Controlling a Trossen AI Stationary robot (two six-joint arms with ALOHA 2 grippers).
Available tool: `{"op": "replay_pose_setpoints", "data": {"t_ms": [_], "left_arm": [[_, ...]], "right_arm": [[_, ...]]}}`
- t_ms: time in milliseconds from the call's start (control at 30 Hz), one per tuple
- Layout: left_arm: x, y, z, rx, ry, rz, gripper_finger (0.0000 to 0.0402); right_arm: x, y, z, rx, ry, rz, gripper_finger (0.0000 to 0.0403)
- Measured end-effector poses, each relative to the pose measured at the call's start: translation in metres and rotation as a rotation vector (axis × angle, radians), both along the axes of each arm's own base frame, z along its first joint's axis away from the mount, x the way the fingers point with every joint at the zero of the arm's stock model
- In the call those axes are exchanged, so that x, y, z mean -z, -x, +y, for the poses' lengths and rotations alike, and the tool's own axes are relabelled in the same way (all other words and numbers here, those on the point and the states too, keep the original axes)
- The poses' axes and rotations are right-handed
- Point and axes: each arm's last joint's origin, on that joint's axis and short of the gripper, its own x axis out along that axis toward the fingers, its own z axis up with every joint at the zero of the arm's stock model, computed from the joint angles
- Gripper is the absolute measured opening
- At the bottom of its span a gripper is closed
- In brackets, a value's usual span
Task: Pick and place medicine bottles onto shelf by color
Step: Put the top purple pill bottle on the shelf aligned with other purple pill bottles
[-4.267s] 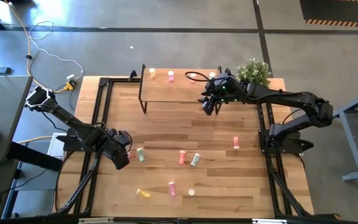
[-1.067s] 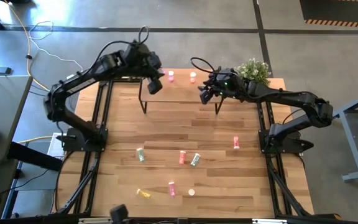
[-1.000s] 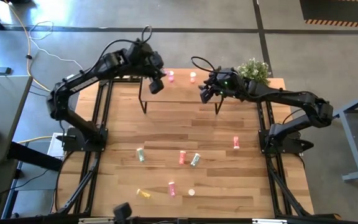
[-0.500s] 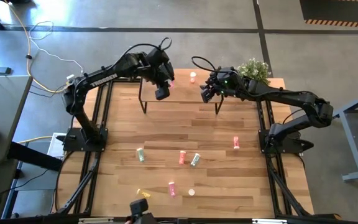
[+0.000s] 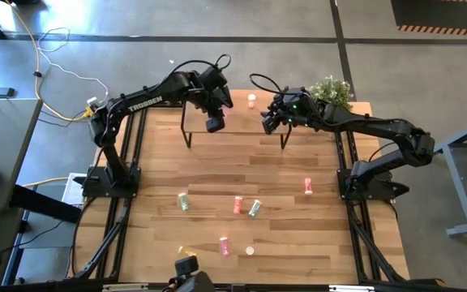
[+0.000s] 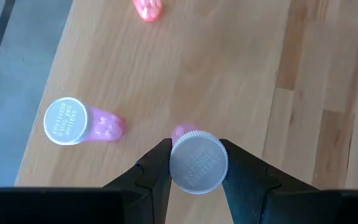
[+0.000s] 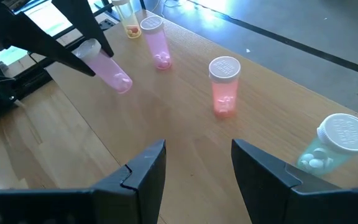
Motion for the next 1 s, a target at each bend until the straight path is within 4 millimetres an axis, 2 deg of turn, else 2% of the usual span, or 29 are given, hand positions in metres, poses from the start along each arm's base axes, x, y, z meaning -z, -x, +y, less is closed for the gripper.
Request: {"op": "replay_pose_setpoints", "data": {"t_ms": [500,700,1000], "left_arm": [[0.001,0.002,0.001,0.018,-0.005,0.015,0.0113],[0.012,-0.003,0.004,0.024,0.018,0.048,0.0113],[0.012,-0.004,0.004,0.023,0.016,0.048,0.0113]], "right_arm": [[0.000,0.000,0.000,-0.007,-0.004,-0.002,0.0174],[0.000,0.000,0.000,-0.006,-0.004,-0.001,0.0174],[0.000,0.000,0.000,-0.010,-0.006,-0.002,0.0174]]}}
